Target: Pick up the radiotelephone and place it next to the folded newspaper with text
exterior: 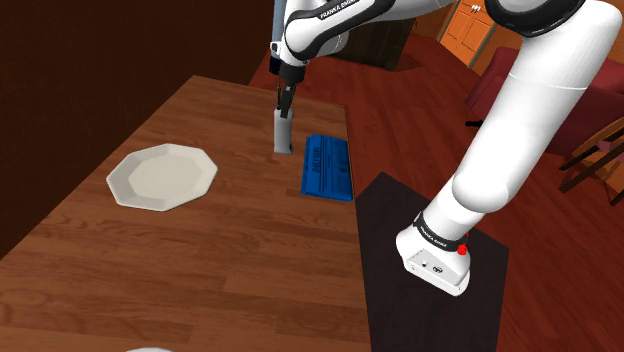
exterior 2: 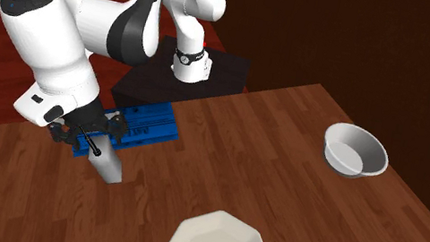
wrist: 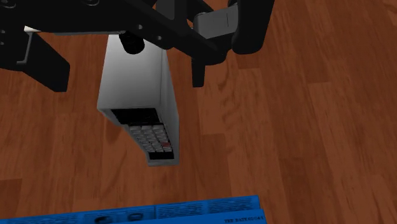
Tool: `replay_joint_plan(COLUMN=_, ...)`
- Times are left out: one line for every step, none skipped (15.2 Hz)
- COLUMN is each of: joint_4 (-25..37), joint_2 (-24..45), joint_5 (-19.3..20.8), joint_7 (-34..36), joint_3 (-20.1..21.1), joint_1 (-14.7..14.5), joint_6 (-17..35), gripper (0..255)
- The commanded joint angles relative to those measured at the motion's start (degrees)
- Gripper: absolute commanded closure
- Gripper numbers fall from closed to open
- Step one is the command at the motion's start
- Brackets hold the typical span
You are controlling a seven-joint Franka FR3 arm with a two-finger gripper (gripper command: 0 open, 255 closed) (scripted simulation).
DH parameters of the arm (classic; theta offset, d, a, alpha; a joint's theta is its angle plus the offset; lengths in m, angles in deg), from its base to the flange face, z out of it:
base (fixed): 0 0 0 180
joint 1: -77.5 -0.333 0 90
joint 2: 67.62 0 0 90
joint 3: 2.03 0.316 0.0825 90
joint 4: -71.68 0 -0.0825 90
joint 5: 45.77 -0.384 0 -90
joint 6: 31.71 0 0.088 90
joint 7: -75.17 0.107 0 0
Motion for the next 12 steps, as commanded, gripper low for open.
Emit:
replay_joint_plan(joint_4=0.70, joint_2=-1.03, joint_5=-0.14, joint_7=-0.10, joint_3=0.02, joint_1=0.05, joint_6=-1.73, gripper=0)
replay_joint_plan(joint_4=1.49, joint_2=-2.00, joint_5=-0.27, joint_7=-0.19, joint_3=0.03, joint_1=0.10, joint_6=-3.48, gripper=0)
replay_joint_plan(joint_4=2.35, joint_2=-2.90, joint_5=-0.39, joint_7=-0.27, joint_3=0.04, joint_1=0.14, joint_6=-5.24, gripper=0)
replay_joint_plan(joint_4=3.09, joint_2=-3.56, joint_5=-0.47, joint_7=-0.33, joint_3=0.05, joint_1=0.17, joint_6=-6.64, gripper=0)
replay_joint_plan(joint_4=3.09, joint_2=-3.56, joint_5=-0.47, joint_7=-0.33, joint_3=0.04, joint_1=0.17, joint_6=-6.64, gripper=0)
replay_joint_plan(joint_4=3.09, joint_2=-3.57, joint_5=-0.47, joint_7=-0.33, joint_3=0.04, joint_1=0.17, joint_6=-6.64, gripper=0)
replay_joint_plan(joint_4=3.09, joint_2=-3.56, joint_5=-0.47, joint_7=-0.33, joint_3=0.04, joint_1=0.17, joint_6=-6.64, gripper=0)
replay_joint_plan(joint_4=3.09, joint_2=-3.56, joint_5=-0.47, joint_7=-0.33, joint_3=0.04, joint_1=0.17, joint_6=-6.64, gripper=0)
replay_joint_plan(joint_4=3.09, joint_2=-3.56, joint_5=-0.47, joint_7=-0.33, joint_3=0.04, joint_1=0.17, joint_6=-6.64, gripper=0)
replay_joint_plan(joint_4=3.09, joint_2=-3.56, joint_5=-0.47, joint_7=-0.33, joint_3=0.04, joint_1=0.17, joint_6=-6.64, gripper=0)
replay_joint_plan(joint_4=3.09, joint_2=-3.56, joint_5=-0.47, joint_7=-0.33, joint_3=0.04, joint_1=0.17, joint_6=-6.64, gripper=0)
replay_joint_plan(joint_4=3.08, joint_2=-3.56, joint_5=-0.47, joint_7=-0.33, joint_3=0.04, joint_1=0.17, joint_6=-6.63, gripper=0)
